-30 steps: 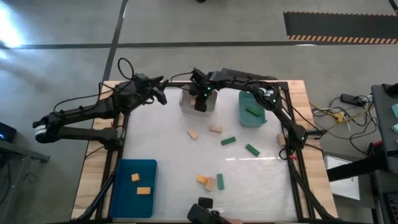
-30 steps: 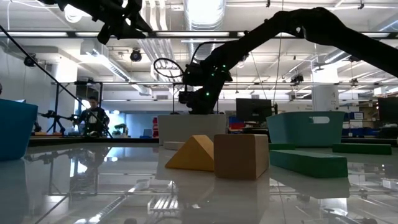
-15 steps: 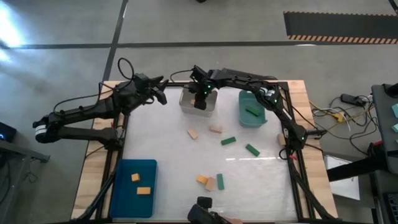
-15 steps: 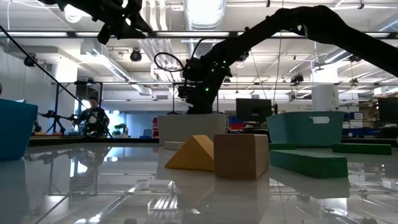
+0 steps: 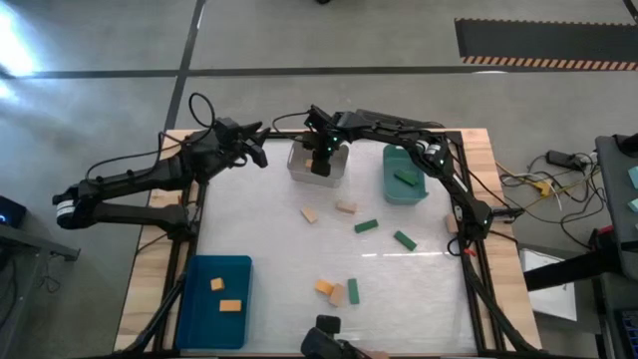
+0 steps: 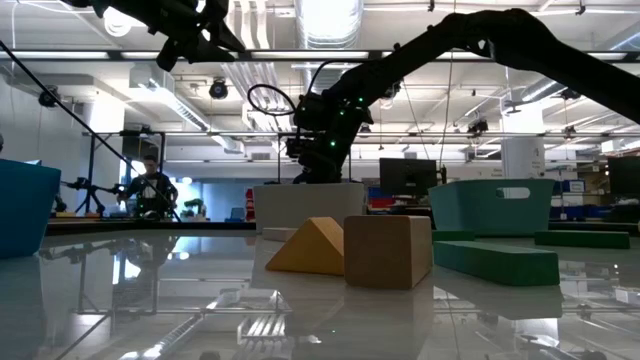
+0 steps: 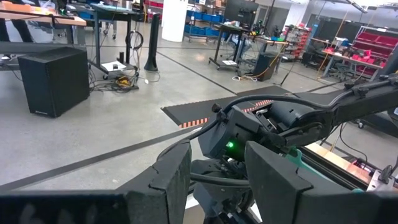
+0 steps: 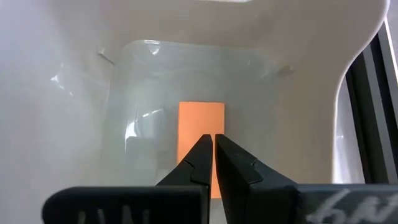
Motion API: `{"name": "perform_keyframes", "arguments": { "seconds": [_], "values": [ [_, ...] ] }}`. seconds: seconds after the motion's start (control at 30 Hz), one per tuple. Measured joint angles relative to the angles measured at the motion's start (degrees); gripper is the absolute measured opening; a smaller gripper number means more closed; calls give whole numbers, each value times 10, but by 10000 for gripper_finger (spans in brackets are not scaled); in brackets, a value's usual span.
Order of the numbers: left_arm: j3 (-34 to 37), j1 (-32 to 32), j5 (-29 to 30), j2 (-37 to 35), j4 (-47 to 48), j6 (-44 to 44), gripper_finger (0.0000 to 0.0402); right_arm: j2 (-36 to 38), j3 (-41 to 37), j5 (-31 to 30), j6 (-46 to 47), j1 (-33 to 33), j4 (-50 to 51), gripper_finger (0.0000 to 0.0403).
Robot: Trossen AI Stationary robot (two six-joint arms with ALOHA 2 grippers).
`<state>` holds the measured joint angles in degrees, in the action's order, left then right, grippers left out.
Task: Sort & place blocks by color
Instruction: Put the yellow block into the blue bin
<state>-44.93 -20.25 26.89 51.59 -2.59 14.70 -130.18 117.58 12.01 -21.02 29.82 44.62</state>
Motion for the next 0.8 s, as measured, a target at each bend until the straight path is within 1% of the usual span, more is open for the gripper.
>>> {"name": "perform_keyframes", "arguments": {
  "seconds": [0.8],
  "values": [
    [0, 0, 0, 0, 0, 0, 136, 30, 1, 6, 11, 0, 0, 8]
  ]
}}
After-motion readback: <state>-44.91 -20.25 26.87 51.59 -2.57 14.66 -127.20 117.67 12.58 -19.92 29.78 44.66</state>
